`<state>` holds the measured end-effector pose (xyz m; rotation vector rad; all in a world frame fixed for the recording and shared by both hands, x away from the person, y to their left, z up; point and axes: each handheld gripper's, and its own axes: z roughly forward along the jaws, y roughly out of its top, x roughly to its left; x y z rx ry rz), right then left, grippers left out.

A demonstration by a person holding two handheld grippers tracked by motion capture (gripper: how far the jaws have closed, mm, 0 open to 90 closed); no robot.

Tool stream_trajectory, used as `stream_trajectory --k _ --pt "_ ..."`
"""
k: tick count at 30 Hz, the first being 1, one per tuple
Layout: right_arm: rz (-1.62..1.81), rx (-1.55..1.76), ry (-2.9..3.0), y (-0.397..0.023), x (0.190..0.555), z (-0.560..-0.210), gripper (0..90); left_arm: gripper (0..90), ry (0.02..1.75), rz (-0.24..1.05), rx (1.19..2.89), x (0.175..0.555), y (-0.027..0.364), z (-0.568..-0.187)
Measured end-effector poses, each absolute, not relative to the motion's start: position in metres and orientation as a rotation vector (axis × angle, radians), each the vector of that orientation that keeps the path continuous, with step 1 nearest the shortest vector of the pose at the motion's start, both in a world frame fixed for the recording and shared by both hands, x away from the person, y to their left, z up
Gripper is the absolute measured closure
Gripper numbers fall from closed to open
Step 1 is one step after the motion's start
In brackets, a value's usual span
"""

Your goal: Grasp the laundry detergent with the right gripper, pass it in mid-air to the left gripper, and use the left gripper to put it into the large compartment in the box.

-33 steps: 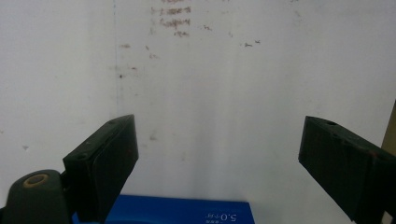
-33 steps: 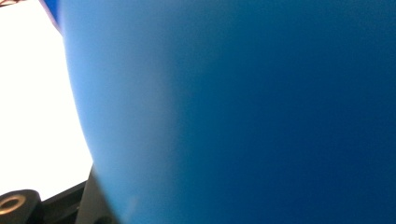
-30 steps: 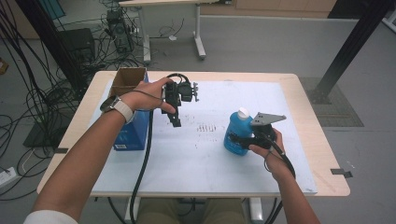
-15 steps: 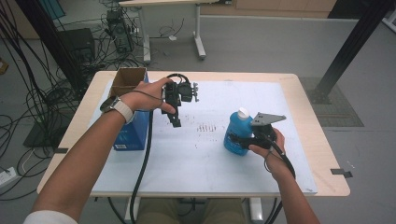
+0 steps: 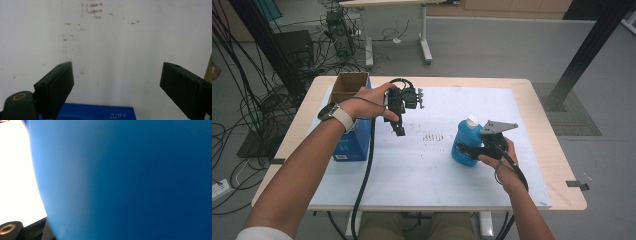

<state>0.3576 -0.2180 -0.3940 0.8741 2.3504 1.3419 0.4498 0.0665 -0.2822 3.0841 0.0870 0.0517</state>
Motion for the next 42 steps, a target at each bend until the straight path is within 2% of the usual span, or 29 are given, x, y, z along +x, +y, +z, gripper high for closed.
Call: stream_trajectory --k 42 --pt "1.347 0.875 2.353 -0.2184 0.3583 -0.3943 44.3 12.3 0.097 0.068 3.085 0.4479 0.0695 -0.2785"
